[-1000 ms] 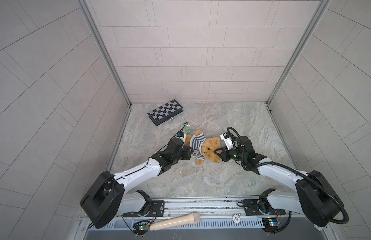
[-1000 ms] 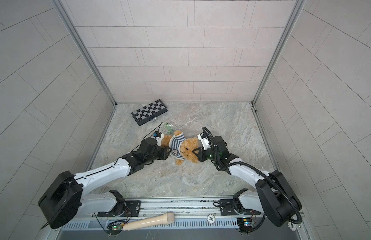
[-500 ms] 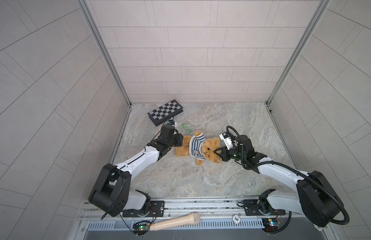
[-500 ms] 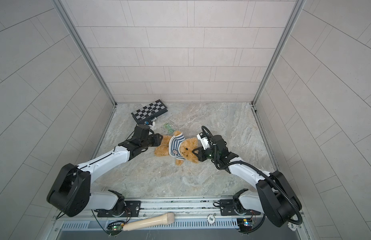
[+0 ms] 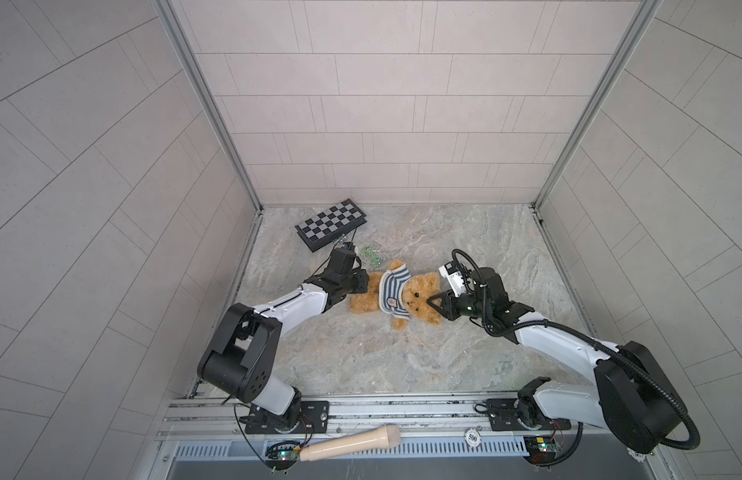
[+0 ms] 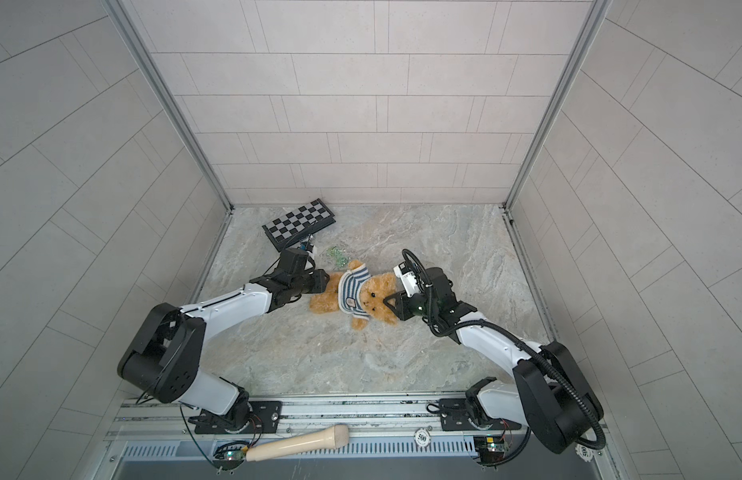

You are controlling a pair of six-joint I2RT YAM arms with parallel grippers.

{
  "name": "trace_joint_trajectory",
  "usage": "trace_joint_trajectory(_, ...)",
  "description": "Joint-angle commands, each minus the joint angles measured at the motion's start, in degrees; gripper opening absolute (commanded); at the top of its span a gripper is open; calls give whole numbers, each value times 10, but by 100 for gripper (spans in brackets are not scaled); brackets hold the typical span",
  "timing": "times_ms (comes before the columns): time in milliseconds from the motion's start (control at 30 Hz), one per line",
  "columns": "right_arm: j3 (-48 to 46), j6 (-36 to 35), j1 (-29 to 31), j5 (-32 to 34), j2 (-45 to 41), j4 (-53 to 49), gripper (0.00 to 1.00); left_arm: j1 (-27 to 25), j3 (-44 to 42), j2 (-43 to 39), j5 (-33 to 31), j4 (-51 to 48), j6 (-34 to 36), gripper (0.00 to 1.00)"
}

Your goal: Dress the teddy bear

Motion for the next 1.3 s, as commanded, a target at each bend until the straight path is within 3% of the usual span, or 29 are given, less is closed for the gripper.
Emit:
trace_joint_trajectory(0,17,-13,-5,31,-5,-23,28,0,0,-4,10,3,9,42)
trace_joint_trajectory(167,37,-66,-4,119,-41,-117,43,0,-20,-8,9,9,9,41)
trace_joint_trajectory(367,59,-85,-5,165,-102,-168,57,0,-36,-18,13,13,5,40)
trace_joint_trajectory(633,66,-100,-5,201,-176,-215,59,-4,-66,-47,18,6,0,39)
trace_joint_trajectory(1000,55,-96,-4,177,-203,-225,58,-42,-119,-79,-7,12,-29,38)
trace_joint_trajectory(1267,23,-85,0,136,-189,-207,59,-97,-147,-102,-23,16,-56,38)
